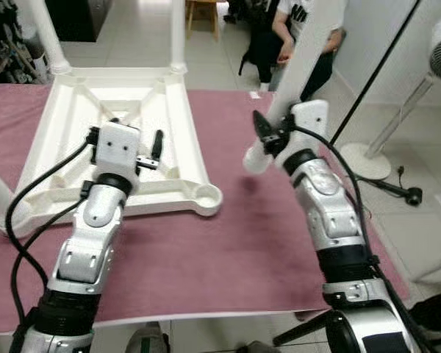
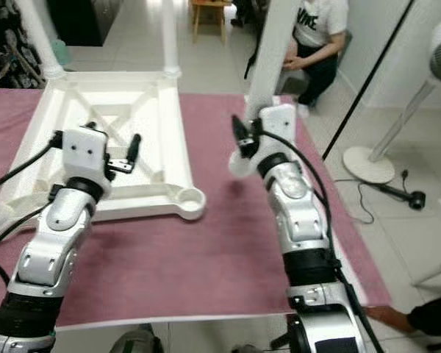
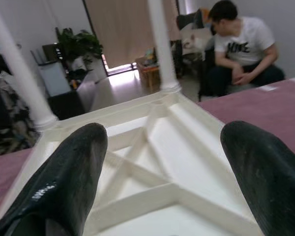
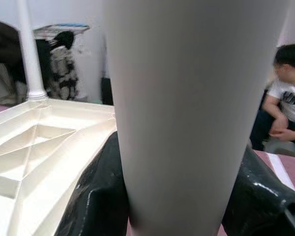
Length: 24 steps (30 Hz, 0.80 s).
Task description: Building children table
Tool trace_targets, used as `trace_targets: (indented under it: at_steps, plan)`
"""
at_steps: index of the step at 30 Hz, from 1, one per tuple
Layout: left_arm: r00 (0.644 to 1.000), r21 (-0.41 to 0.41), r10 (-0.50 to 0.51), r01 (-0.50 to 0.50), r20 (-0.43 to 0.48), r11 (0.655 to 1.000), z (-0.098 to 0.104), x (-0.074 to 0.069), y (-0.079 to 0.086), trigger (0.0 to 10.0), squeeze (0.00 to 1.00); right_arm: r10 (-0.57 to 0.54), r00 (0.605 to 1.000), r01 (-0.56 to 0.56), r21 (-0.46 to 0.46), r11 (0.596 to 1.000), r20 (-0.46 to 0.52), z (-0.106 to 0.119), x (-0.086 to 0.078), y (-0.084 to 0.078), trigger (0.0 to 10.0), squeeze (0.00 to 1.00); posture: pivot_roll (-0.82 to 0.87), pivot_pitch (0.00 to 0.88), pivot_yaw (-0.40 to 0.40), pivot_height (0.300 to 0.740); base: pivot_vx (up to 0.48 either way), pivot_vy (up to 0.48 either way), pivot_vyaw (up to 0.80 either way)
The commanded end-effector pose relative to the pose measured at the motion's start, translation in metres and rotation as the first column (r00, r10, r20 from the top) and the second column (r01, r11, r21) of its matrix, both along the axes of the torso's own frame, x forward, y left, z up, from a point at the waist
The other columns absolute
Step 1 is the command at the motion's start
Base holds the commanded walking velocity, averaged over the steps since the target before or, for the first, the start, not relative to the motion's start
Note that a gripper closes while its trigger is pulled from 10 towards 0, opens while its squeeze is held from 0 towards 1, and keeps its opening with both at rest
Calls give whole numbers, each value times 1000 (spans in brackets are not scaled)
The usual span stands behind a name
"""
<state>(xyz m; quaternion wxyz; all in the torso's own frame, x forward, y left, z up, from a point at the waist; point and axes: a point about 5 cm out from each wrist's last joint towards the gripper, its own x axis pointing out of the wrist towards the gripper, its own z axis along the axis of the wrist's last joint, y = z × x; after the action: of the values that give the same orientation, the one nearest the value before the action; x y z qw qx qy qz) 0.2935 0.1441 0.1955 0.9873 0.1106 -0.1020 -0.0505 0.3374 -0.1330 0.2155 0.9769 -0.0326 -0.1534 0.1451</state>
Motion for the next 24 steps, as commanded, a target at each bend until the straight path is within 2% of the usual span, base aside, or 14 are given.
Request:
trace_targets:
  at_steps: [1,3,18,24]
  plan:
    - [998,-23,63,-63,8,998,-1,1,-3,10000,0,-28,1000,28,-5,1000,4,-1,1,-8,10000,0,85,0,-22,740,0,480,0]
    - [998,-23,63,-62,9,998,-1,1,-3,10000,0,-27,1000,27,-5,1000,6,-1,1,-8,10000,0,85,0,-22,740,0,480,0]
    - [999,-11,43,-43,-2,999,-4,-1,-9,10000,0,-27,998,27,3,1000,57,13,-2,-7,10000,0,76,0,-10,740,0,0,0]
    - [1000,-4,24,-24,-15,1000,-4,1,-12,10000,0,5,997,-8,33,999,79,23,-5,-3,10000,0,71,0,-2,740,0,0,0]
